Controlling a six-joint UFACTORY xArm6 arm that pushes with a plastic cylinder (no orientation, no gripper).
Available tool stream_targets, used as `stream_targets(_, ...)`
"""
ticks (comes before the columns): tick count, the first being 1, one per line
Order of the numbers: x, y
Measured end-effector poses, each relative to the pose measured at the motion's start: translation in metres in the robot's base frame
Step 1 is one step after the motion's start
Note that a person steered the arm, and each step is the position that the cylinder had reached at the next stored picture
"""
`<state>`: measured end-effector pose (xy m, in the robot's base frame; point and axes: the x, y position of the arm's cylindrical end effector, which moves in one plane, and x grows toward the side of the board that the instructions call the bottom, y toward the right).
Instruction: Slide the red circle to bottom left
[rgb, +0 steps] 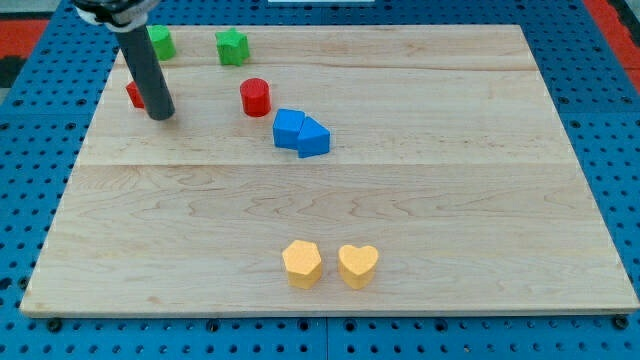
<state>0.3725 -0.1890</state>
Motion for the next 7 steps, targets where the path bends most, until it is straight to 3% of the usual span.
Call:
stream_targets(2, 0.001, 0.154)
stream_targets(3, -0.005, 0.169)
stream_targets(4, -0.010, 0.109)
stream_targets(5, -0.010, 0.085)
stream_targets(7, -0.023, 0.155)
